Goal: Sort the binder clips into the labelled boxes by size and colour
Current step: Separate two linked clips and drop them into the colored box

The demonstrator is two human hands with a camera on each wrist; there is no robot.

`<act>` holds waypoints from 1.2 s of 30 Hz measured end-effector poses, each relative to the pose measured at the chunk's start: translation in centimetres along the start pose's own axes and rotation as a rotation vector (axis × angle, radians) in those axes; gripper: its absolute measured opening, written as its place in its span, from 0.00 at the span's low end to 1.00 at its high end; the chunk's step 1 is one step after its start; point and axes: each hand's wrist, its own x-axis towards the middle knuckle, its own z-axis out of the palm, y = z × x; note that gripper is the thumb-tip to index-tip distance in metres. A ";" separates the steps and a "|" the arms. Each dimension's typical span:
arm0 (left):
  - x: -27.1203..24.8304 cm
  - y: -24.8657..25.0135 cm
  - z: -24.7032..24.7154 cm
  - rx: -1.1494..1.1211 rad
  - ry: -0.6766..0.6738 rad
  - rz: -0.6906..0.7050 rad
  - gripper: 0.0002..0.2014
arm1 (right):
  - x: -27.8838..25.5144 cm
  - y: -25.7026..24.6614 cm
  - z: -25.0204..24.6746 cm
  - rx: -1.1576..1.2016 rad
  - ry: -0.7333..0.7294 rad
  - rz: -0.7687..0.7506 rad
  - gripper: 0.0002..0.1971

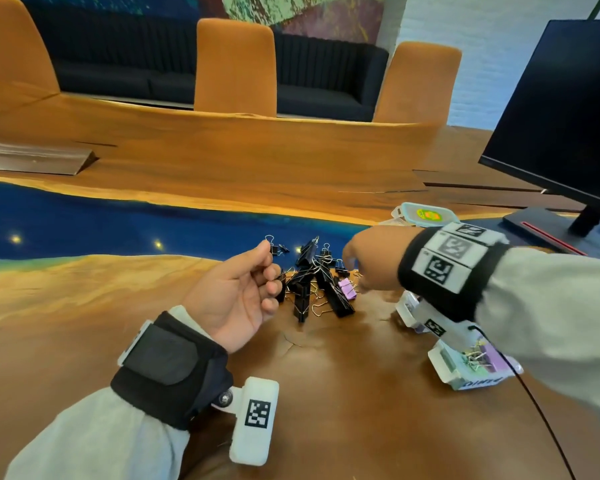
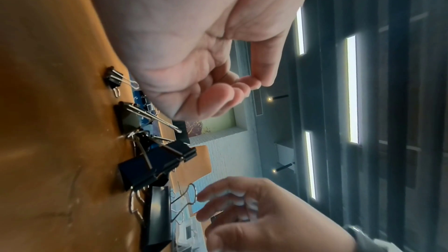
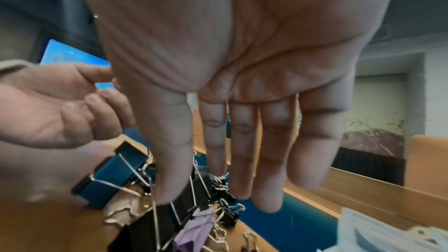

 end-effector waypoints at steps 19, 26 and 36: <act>-1.2 -1.7 1.4 -0.151 -0.187 -0.167 0.24 | -5.6 0.4 -3.0 0.941 0.308 -0.179 0.07; -1.5 -2.1 1.8 -0.072 -0.217 -0.158 0.25 | -6.4 -2.9 2.8 1.361 0.351 -0.235 0.07; -1.2 -2.7 2.3 0.081 -0.041 -0.100 0.08 | -7.3 -4.6 3.8 1.341 0.601 -0.095 0.04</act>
